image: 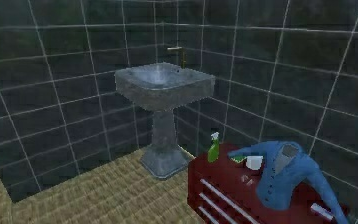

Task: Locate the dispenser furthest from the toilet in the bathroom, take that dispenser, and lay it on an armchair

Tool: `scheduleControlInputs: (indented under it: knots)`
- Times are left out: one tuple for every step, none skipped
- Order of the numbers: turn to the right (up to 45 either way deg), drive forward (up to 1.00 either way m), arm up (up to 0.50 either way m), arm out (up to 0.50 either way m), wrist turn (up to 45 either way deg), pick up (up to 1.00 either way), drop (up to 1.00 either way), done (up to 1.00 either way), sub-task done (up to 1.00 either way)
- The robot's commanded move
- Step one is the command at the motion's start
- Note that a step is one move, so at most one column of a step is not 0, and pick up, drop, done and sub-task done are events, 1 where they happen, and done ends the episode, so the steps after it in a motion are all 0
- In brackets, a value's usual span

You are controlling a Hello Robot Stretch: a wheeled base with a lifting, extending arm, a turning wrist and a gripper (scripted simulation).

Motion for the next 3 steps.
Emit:
scheduleControlInputs:
  knots:
    - [0.0,0.45,0.00,0.00,0.0,0.00,0.00,0.00,0.00]
    - [-45.0,0.00,0.00,0.00,0.0,0.00,0.00,0.00,0.00]
    - [-24.0,0.00,0.00,0.00,0.0,0.00,0.00,0.00,0.00]
